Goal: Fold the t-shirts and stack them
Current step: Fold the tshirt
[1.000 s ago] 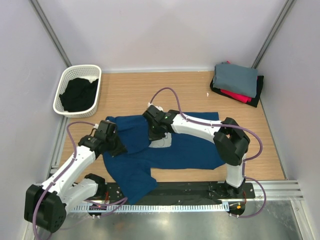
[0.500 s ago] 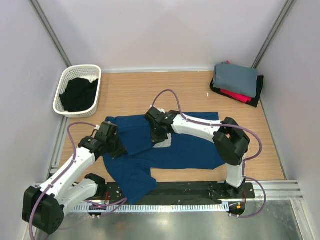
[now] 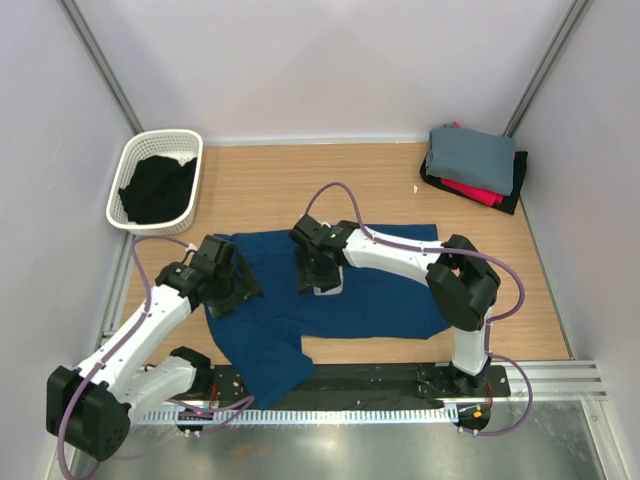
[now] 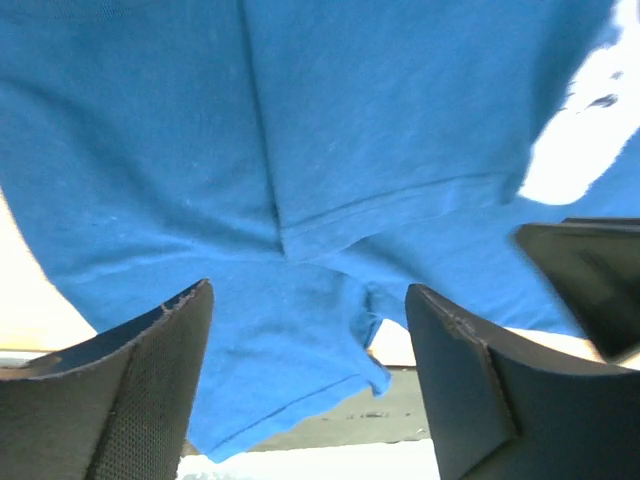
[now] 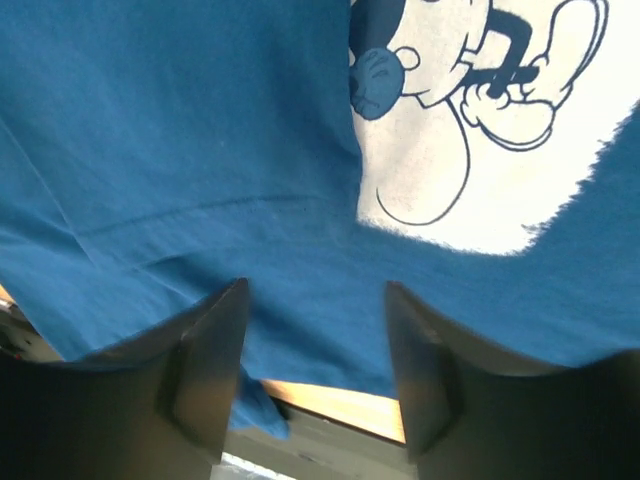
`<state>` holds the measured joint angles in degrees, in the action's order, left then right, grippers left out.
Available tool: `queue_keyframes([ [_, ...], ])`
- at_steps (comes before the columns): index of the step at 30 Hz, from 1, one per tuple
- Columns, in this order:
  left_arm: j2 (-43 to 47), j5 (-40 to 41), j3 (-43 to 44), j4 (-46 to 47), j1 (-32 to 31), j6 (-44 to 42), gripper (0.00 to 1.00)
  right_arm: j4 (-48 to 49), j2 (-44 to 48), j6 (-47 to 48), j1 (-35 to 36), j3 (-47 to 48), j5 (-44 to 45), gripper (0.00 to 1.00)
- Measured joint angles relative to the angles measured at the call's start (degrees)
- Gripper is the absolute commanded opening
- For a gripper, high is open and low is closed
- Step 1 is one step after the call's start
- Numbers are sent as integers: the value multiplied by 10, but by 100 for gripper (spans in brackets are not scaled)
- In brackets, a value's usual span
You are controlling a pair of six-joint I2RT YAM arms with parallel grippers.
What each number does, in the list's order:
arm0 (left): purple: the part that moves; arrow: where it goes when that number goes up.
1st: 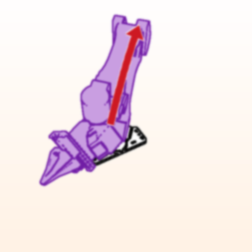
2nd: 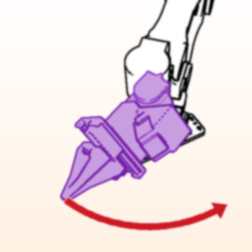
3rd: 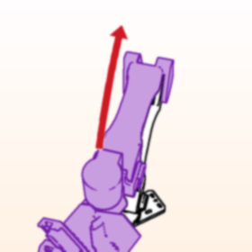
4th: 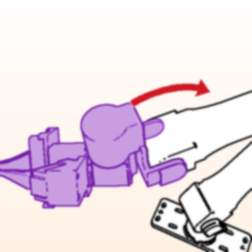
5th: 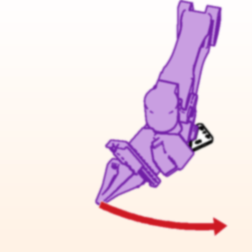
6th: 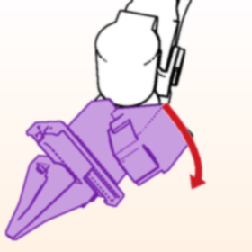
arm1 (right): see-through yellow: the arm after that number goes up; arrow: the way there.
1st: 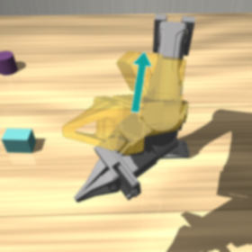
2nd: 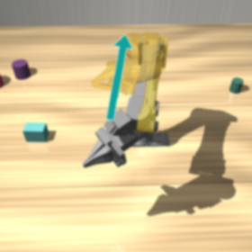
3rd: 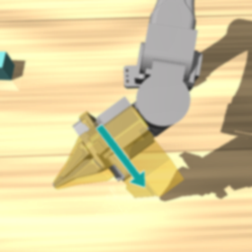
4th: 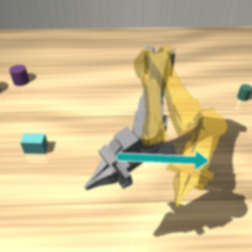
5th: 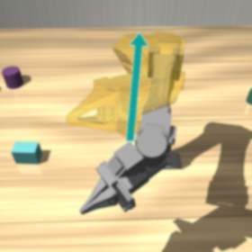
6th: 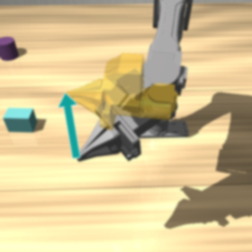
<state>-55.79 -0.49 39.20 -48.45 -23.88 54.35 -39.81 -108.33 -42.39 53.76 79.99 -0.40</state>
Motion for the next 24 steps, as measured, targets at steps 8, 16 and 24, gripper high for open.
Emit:
queue_keyframes([
  [8, 0, 68, 86, -47, 10, -8, 74, -31, 52, 11, -42, 6, 19, 67],
  [16, -192, 65, 153, 48, 86, -67, 73, -32, 108, 29, -189, -20, 94, 67],
  [24, -381, 80, 266, 160, 104, -129, 64, -15, 85, 80, -331, -33, 159, 65],
])
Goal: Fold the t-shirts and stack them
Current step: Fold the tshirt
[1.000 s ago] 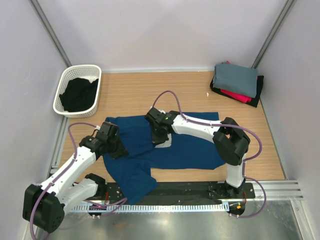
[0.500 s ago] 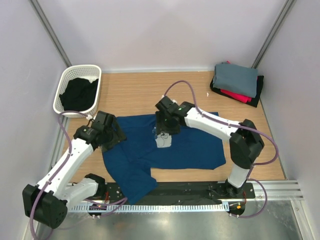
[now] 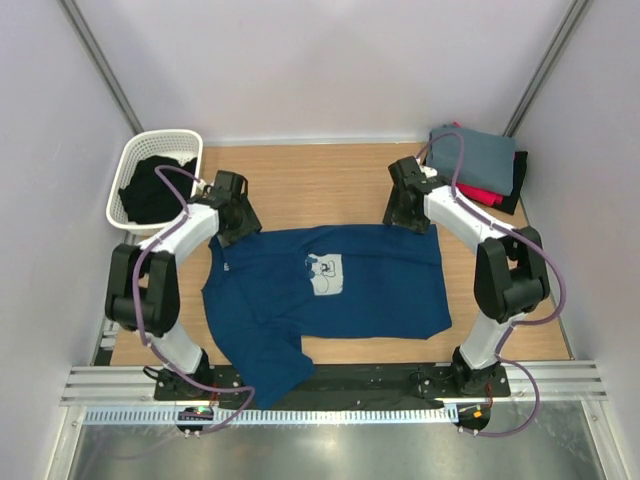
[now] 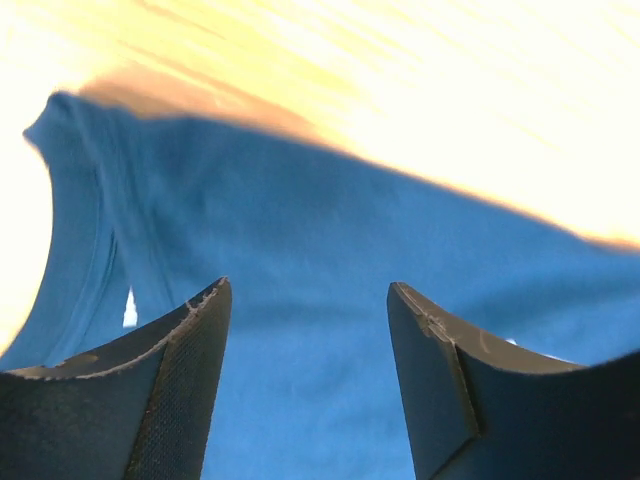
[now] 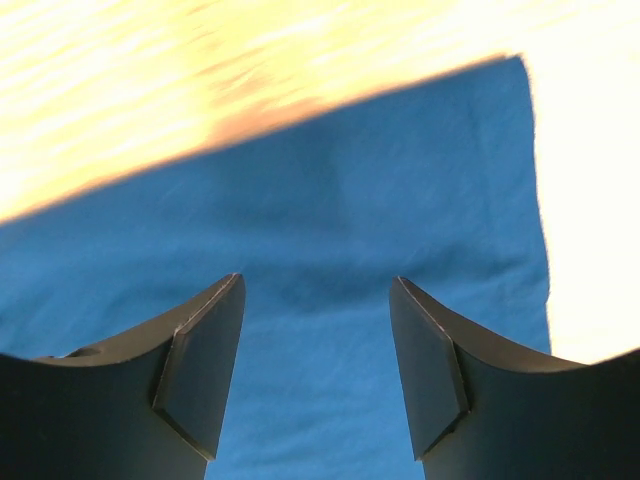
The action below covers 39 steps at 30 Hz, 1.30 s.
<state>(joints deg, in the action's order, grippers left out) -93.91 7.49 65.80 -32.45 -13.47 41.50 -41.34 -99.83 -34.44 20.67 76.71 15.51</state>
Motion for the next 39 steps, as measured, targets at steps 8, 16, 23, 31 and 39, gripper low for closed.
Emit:
queue_keyframes([
  [8, -107, -6, 16, 26, 16, 0, 62, 28, -93, 28, -44, 0, -7, 64],
  [16, -150, -14, 67, 31, 23, 0, 61, 35, -118, 45, -63, 5, -13, 64],
  [23, -220, -35, 163, 38, 42, -3, 58, 41, -176, 89, -89, 87, -19, 63],
  [31, -276, -49, 244, 44, 50, -24, 59, 49, -240, 131, -93, 189, -30, 63],
  [39, -273, -77, 265, 21, 52, -63, 73, 19, -219, 144, -93, 254, -56, 64],
])
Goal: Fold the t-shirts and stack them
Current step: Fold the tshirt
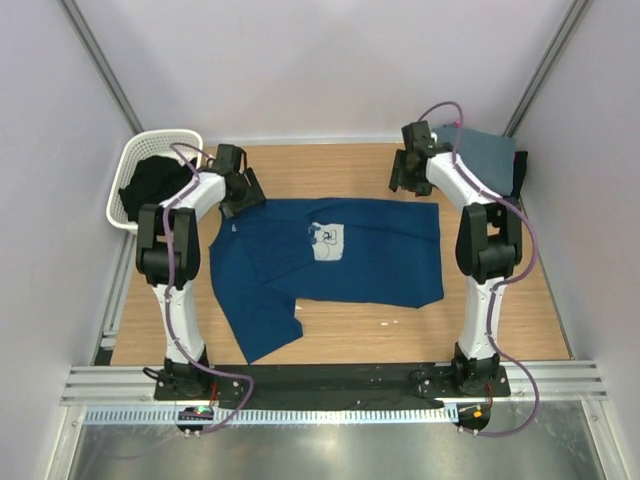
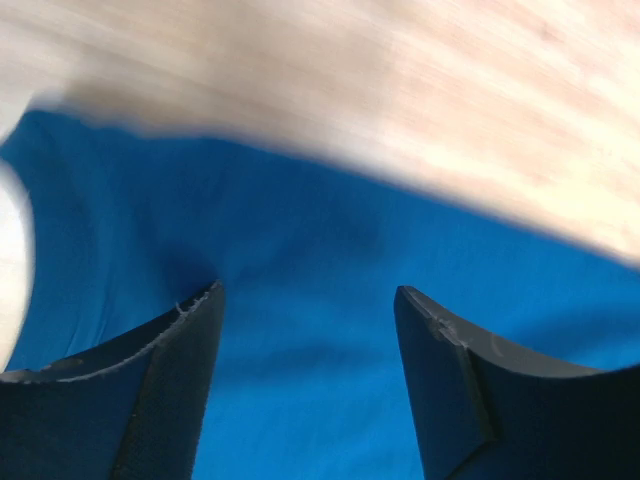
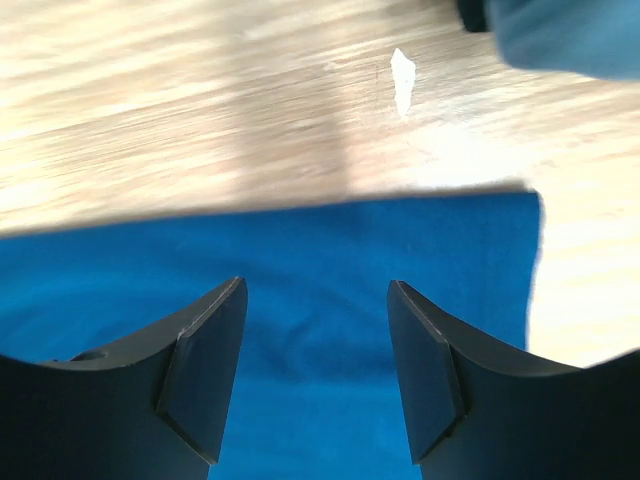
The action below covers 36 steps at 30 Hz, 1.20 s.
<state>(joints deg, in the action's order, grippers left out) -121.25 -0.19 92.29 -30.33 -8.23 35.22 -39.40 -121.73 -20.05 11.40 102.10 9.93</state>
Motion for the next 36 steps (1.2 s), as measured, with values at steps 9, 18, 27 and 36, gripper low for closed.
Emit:
queue_keyframes([
  [9, 342, -10, -240, -46, -5, 28, 75, -12, 250, -50, 0, -142, -8, 66],
  [18, 601, -5, -483, -103, -92, 155, 69, -18, 407, -97, 0, -422, -49, 66],
  [27, 500, 36, -475, -49, -98, 159, 70, 17, 300, -84, 0, -379, -16, 65],
  [36, 275, 23, -344, 42, -55, 104, 66, 53, 131, -56, -2, -218, 0, 65],
])
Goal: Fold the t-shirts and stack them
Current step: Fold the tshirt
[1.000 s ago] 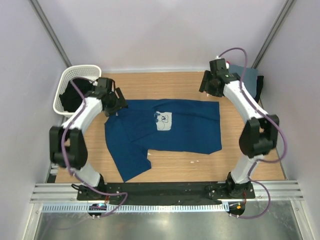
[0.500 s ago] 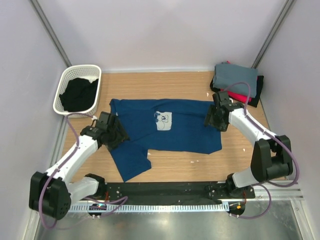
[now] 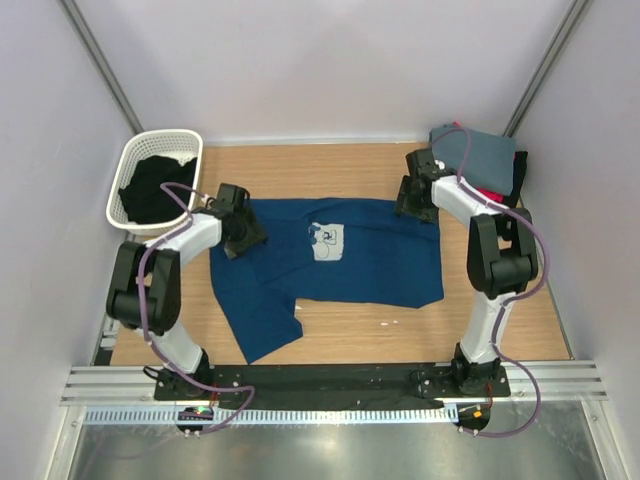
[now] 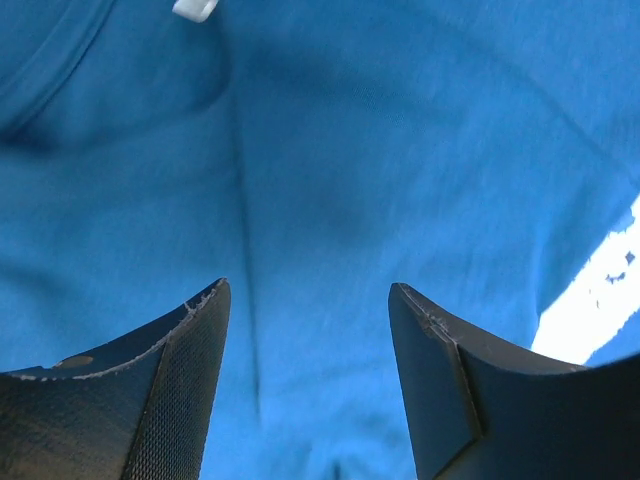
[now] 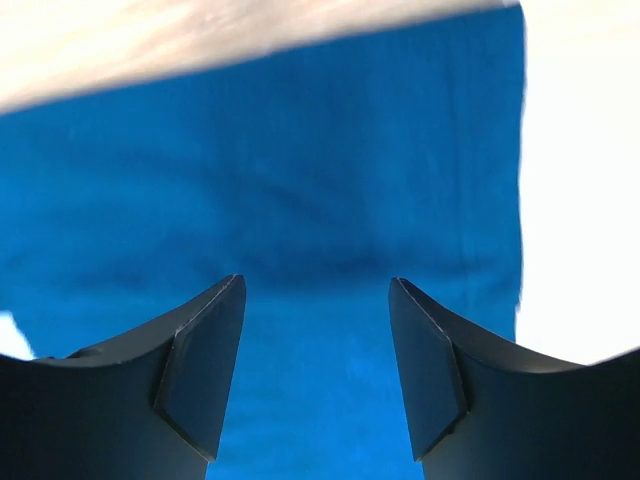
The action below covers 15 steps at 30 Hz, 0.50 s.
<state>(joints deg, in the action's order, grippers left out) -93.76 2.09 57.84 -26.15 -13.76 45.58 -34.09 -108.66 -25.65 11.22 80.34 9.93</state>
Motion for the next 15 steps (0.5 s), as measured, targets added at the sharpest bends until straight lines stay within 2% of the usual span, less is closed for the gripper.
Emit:
queue_keyframes([
  [5, -82, -5, 50, 17, 5, -23, 64, 5, -73, 12, -11, 38, 6, 65],
  [15, -136, -34, 110, 43, 19, -39, 61, 2, -151, 28, -56, 139, -1, 65],
])
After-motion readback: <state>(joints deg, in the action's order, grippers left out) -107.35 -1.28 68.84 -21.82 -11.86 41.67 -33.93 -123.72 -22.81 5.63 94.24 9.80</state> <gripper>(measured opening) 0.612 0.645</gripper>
